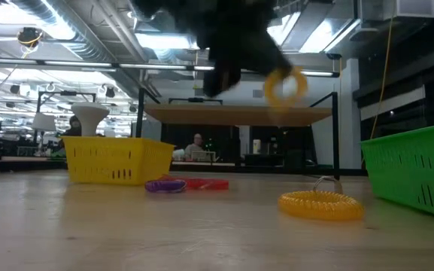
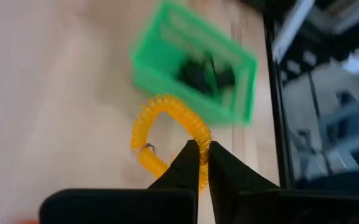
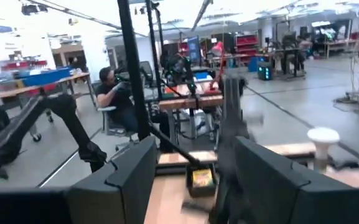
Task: Pick & Place Office Desk Supplies
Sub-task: Put the yellow spring keychain into the yellow bin
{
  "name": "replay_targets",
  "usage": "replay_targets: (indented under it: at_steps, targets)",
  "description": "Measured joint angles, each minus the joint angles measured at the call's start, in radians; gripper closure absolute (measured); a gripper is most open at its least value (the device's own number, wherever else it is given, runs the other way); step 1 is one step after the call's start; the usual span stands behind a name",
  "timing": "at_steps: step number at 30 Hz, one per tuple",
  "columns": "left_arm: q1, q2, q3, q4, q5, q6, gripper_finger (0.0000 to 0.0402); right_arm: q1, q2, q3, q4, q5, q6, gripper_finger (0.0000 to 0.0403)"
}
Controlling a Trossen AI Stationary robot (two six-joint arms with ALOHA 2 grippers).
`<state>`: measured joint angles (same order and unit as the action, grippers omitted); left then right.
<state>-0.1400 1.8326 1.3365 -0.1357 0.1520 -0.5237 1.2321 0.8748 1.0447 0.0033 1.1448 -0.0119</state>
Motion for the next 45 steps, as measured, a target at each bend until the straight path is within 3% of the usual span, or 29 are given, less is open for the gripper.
replay_targets:
  at_steps: [3,5,7,10,11,14,17,21,26,28,30,32,36,40,45]
  targets:
    - [0.034,-0.058,0.001,-0.016,-0.015,0.023,0.0395,0.017,-0.080,-0.163,0.088,0.026,0.071,0.0184]
    - [0.051,-0.086,0.000,-0.038,-0.022,0.033,0.0394,0.019,-0.129,-0.299,0.249,-0.014,0.055,0.0184]
    - [0.066,-0.105,0.001,-0.042,-0.024,0.034,0.0394,0.017,-0.168,-0.429,0.509,-0.146,-0.049,0.0184]
    - [0.079,-0.125,0.001,-0.064,-0.022,0.030,0.0396,0.007,-0.188,-0.606,0.934,-0.432,-0.279,0.0184]
    - [0.082,-0.129,0.001,-0.070,-0.023,0.029,0.0396,0.007,-0.188,-0.659,1.026,-0.485,-0.329,0.0184]
    - [0.089,-0.133,0.001,-0.085,-0.023,0.008,0.0395,0.007,-0.188,-0.768,1.181,-0.498,-0.360,0.0184]
    - [0.090,-0.133,0.001,-0.098,-0.025,-0.012,0.0396,0.007,-0.189,-0.826,1.195,-0.502,-0.335,0.0184]
    - [0.089,-0.133,0.001,-0.108,-0.033,-0.049,0.0396,0.019,-0.189,-0.879,1.144,-0.400,-0.287,0.0184]
    - [0.090,-0.133,0.001,-0.101,-0.066,-0.065,0.0396,0.041,-0.184,-0.892,1.072,-0.435,-0.169,0.0184]
    - [0.090,-0.133,0.001,-0.099,-0.072,-0.065,0.0396,0.041,-0.186,-0.916,1.059,-0.634,-0.167,0.0184]
    - [0.093,-0.133,0.001,-0.096,-0.077,-0.065,0.0396,0.038,-0.210,-0.976,1.109,-0.954,-0.176,0.0184]
    - [0.100,-0.133,0.001,-0.092,-0.074,-0.064,0.0396,0.038,-0.221,-1.018,1.218,-1.117,-0.162,0.0184]
    - [0.121,-0.137,0.001,-0.088,-0.074,-0.060,0.0398,0.034,-0.234,-1.031,1.169,-1.044,-0.053,0.0184]
    - [0.146,-0.156,0.001,-0.087,-0.072,-0.042,0.0397,0.027,-0.246,-1.031,1.164,-1.030,-0.044,0.0184]
    - [0.186,-0.209,0.001,-0.096,-0.073,-0.014,0.0398,0.021,-0.356,-1.031,1.141,-1.021,-0.032,0.0184]
